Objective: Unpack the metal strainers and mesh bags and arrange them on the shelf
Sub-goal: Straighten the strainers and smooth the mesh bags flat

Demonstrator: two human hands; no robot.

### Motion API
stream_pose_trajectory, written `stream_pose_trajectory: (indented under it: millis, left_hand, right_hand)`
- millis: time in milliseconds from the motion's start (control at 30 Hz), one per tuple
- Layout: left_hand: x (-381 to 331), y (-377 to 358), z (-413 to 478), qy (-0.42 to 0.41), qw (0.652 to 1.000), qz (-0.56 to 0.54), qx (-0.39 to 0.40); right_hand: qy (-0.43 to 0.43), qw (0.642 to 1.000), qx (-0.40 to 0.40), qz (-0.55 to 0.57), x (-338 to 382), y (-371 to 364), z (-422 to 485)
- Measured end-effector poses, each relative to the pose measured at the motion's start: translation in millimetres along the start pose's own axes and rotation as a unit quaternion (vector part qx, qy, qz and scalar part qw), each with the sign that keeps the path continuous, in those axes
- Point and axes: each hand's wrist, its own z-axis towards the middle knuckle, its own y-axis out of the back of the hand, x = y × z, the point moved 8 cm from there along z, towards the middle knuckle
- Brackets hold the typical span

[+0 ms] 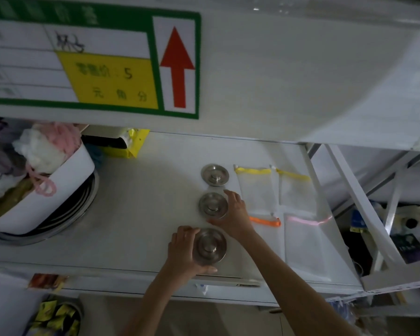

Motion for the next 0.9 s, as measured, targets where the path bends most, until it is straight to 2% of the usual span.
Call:
stream_pose_trajectory:
  millis: [300, 700, 900]
  left_hand:
    - [3.2, 0.5, 0.6, -0.002, 0.998, -0.057, -0.002]
    - [5.9, -0.2, 1.5, -0.007, 0.997, -0.073, -0.027]
    - [5.8, 0.3, -0.4, -0.007, 0.997, -0.081, 0.002]
  right_hand:
    - [-0.003, 0.999, -0.051, -0.003, -7.3, -7.9, 13.0]
    - [0.032, 0.999, -0.019, -0.001, -16.9, -8.8, 18.2]
    - [0.016, 0.999, -0.004, 0.033, -23.4, -7.5, 18.4]
